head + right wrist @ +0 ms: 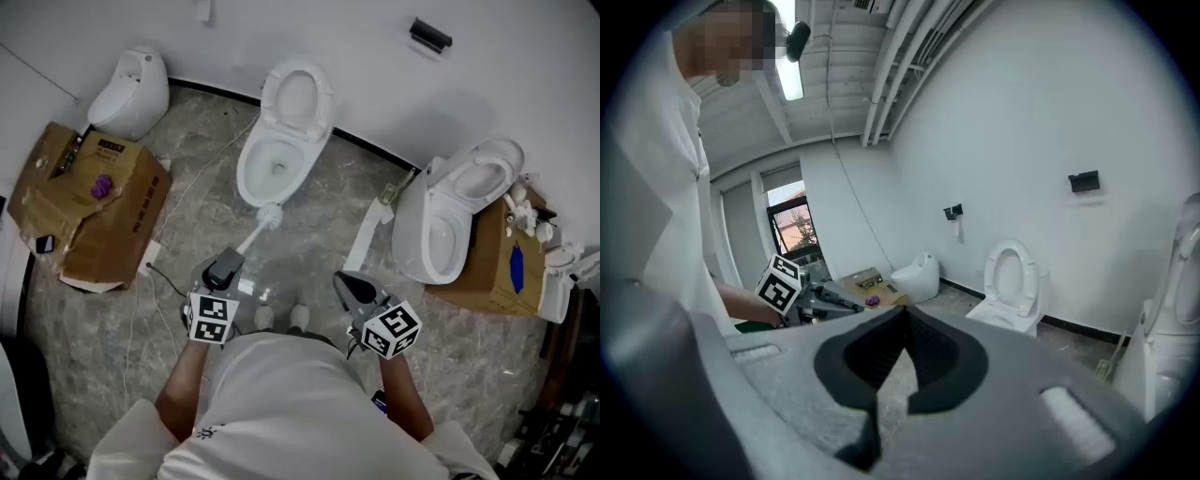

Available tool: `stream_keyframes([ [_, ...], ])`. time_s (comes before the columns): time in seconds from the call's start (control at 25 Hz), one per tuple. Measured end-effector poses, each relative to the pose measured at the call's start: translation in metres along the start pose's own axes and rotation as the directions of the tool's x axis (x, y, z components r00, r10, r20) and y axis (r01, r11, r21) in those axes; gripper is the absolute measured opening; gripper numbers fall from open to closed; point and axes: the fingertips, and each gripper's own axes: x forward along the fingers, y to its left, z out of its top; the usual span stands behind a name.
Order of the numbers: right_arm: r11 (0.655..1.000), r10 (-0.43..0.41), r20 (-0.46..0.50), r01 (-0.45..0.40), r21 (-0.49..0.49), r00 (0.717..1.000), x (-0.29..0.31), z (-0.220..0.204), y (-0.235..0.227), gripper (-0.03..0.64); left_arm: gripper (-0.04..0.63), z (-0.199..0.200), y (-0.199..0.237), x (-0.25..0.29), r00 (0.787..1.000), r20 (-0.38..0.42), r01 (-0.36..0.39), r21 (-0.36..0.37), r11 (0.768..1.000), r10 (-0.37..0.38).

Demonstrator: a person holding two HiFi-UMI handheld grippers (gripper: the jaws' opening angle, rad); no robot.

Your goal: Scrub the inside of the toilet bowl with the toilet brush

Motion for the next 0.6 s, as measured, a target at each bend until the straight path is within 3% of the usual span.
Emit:
stream_keyframes([
  [0.6,0.998,-0.012,0.032,0.01,0.065,0.999,0.0021,-0.0006,0.0082,0.0,0.158,-0.0076,0.0057,0.0075,1.0,0.023,0.014,-0.005,1.0,-0.014],
])
